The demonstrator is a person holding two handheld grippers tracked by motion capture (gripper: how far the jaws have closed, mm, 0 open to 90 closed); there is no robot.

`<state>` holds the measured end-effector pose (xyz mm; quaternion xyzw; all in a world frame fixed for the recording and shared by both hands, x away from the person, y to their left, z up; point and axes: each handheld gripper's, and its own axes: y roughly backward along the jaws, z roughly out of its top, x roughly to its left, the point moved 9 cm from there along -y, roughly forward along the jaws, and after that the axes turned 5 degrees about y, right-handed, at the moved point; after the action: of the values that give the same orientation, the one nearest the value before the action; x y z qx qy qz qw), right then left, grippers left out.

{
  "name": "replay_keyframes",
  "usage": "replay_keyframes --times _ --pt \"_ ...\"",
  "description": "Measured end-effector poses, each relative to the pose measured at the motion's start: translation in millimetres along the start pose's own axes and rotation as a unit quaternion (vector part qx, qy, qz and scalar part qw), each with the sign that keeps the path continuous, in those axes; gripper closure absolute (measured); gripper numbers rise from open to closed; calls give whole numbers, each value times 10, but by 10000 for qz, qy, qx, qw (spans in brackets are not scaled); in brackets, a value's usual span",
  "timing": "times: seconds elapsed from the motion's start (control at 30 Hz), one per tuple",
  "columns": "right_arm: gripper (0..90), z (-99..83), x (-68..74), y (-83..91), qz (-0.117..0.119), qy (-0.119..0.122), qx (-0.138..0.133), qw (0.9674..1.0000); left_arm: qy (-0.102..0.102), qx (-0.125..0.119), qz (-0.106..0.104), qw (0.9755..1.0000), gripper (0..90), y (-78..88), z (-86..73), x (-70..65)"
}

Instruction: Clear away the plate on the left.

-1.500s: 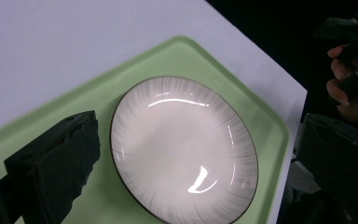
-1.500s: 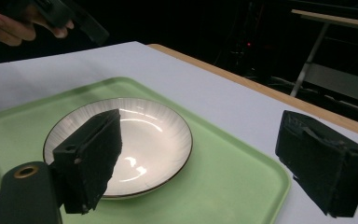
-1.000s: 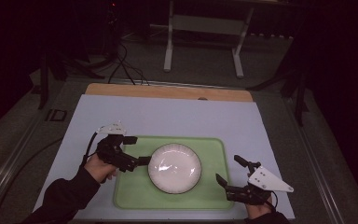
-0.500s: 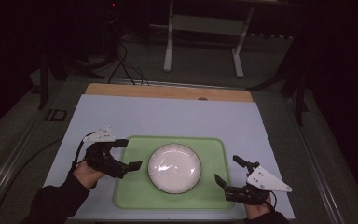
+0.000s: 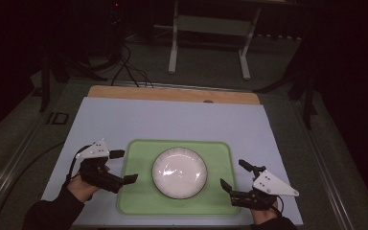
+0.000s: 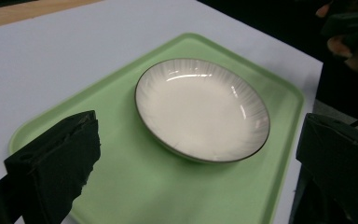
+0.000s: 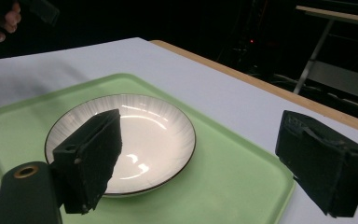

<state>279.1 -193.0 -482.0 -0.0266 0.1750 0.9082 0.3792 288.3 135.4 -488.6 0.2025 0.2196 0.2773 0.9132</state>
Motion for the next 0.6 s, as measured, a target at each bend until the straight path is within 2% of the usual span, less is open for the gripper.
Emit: replay_keyframes --times 0.23,0.4,0.6 --pt "143 -6 2 -7 7 -4 13 10000 -2 -15 101 9999 0 -1 -116 70" --pt "142 -8 2 -9 9 -3 16 10000 -8 -114 49 9999 0 -22 -199 76" --pt "142 -13 6 -13 21 5 35 10000 7 -36 109 9999 0 -85 -333 117"
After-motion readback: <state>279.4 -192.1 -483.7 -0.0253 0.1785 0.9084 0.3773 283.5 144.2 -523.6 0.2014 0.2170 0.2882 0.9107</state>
